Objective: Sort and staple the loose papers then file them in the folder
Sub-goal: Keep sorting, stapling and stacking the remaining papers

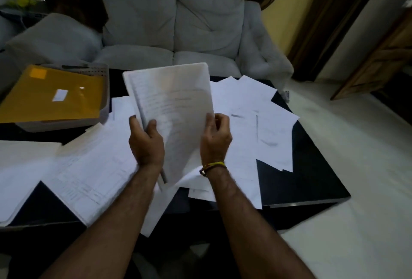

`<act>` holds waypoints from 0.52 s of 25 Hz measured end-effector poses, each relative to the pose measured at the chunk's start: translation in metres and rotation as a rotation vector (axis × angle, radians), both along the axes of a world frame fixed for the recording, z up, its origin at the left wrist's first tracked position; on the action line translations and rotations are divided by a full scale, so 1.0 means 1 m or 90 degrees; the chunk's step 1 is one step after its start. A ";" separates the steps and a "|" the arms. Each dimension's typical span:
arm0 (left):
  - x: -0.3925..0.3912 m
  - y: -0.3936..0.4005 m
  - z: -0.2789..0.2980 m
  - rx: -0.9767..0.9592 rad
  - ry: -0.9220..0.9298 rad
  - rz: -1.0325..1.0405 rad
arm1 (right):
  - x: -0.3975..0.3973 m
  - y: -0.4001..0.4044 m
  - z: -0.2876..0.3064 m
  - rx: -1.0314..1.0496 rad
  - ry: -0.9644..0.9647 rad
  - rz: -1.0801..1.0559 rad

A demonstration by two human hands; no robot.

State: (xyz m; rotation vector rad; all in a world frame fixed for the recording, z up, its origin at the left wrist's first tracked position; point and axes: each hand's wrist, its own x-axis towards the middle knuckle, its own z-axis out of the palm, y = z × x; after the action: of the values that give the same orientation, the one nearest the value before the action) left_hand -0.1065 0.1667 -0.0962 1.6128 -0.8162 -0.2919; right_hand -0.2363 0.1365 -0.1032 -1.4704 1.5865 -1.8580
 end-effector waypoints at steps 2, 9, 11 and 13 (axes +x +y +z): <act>-0.014 -0.005 -0.012 0.098 0.092 -0.045 | -0.039 -0.014 -0.009 0.073 -0.005 -0.118; -0.101 0.000 -0.064 0.262 0.002 -0.318 | -0.169 -0.020 -0.044 0.587 0.120 -0.309; -0.113 0.002 -0.076 0.299 -0.090 -0.337 | -0.187 -0.025 -0.051 0.581 0.106 -0.303; -0.117 0.006 -0.087 0.319 -0.181 -0.291 | -0.195 -0.037 -0.055 0.573 0.082 -0.286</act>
State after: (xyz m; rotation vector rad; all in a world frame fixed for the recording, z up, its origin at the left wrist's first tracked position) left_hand -0.2232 0.1726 -0.1828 1.9433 -1.4184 -0.6400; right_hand -0.4315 0.0997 -0.1578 -0.8661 2.4887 -0.9247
